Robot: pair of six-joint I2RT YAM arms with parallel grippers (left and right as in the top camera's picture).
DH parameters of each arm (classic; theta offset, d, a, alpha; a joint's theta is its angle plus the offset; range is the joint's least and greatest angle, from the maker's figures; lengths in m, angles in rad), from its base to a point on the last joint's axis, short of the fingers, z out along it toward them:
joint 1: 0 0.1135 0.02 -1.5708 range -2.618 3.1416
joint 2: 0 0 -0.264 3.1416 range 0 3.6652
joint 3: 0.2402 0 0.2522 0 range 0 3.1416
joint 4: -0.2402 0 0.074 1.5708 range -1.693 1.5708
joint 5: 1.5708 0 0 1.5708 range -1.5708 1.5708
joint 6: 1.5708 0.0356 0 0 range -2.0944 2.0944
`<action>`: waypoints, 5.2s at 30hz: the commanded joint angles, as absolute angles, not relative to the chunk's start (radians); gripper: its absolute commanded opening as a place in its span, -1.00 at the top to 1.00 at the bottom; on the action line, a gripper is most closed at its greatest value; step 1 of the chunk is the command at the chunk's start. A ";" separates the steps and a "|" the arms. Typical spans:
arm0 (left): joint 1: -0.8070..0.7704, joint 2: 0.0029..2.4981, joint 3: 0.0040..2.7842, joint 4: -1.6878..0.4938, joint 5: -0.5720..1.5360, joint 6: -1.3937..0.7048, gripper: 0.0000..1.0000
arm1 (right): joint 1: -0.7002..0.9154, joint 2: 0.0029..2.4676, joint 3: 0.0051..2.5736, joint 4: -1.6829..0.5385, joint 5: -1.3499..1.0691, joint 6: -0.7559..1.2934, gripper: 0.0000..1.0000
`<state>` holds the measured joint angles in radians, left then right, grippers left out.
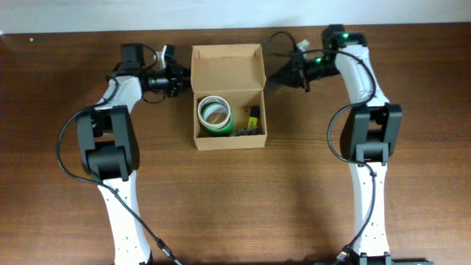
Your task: Pack container
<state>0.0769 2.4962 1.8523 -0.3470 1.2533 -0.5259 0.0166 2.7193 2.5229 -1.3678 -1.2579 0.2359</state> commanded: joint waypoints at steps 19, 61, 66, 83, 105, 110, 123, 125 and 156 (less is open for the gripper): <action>0.063 2.510 1.854 -0.120 1.574 -0.621 0.96 | -0.012 2.419 2.645 -1.646 -1.158 0.085 0.92; -0.012 2.172 1.854 -0.225 1.574 -0.621 0.96 | -0.104 2.218 2.643 -1.699 -0.818 0.086 0.92; 0.002 2.091 1.854 -0.172 1.574 -0.620 0.96 | -0.015 2.218 2.619 -1.699 -0.636 0.084 0.91; 0.206 1.674 1.854 0.176 1.521 -0.541 0.96 | 0.543 2.218 2.593 -1.699 -0.295 0.029 0.92; 0.619 1.615 1.854 0.118 1.403 -0.392 0.96 | 0.720 2.218 2.439 -1.452 0.200 -0.019 0.92; 0.642 1.587 1.854 -0.441 0.916 0.053 0.96 | 0.741 2.218 2.439 -1.464 0.131 -0.019 0.92; 0.391 1.501 1.854 -1.139 0.152 0.373 0.96 | 0.773 2.217 2.439 -1.601 0.131 -0.019 0.92; 0.357 1.491 1.854 -1.182 0.152 0.373 0.96 | 0.770 2.217 2.438 -1.609 0.131 -0.019 0.92; 0.092 1.449 1.605 -1.090 0.081 0.379 0.96 | 0.685 2.218 2.003 -1.335 0.119 -0.044 0.92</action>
